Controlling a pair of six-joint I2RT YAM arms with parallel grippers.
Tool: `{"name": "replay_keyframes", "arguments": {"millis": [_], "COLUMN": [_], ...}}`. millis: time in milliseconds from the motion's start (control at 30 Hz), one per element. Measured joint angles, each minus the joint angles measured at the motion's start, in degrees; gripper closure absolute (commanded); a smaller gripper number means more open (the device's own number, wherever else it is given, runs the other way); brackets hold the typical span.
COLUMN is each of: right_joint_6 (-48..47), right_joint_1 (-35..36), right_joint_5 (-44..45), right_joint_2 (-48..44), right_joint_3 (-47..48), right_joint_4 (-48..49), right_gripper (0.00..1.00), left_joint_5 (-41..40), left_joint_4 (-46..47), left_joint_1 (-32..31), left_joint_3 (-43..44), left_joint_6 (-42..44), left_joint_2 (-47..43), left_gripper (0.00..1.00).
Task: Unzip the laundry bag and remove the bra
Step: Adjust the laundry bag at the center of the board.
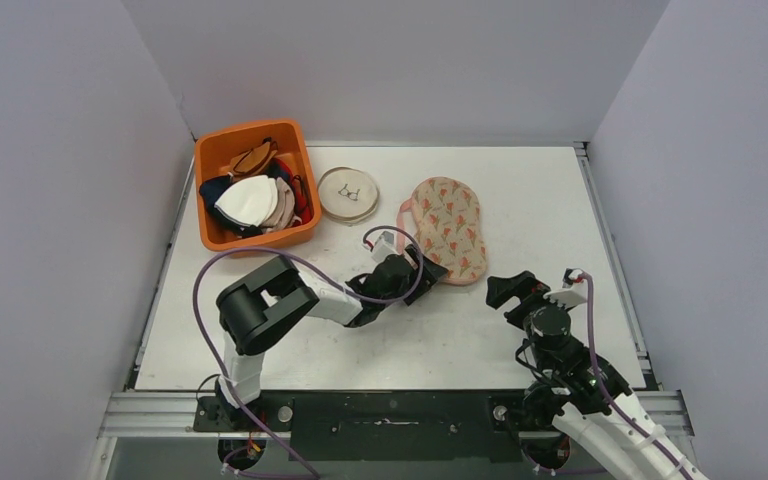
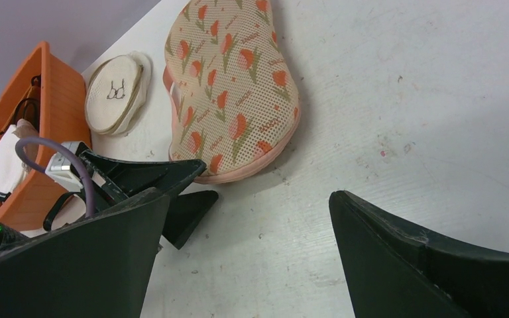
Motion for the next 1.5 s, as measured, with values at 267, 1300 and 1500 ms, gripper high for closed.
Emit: {"name": "replay_keyframes", "arguments": {"millis": [267, 1300, 1500], "right_joint_6": [-0.26, -9.68, -7.74], "right_joint_1": [0.00, -20.22, -27.04], "right_joint_5": [-0.98, -22.18, -33.73], "right_joint_2": [-0.52, 30.29, 42.05], "right_joint_3": [0.37, -4.15, -8.07], "right_joint_4": [-0.50, 24.96, 38.40], "right_gripper": [0.03, 0.07, 0.09], "left_joint_5": [2.51, 22.97, 11.47], "left_joint_4": [1.64, -58.58, -63.41], "left_joint_1": [3.17, 15.47, 14.10], "left_joint_3": [1.31, -6.32, 1.42], "left_joint_6": [0.55, 43.54, 44.83], "left_joint_2": [2.78, -29.77, -25.73], "left_gripper": [0.91, 0.99, 1.00]}}
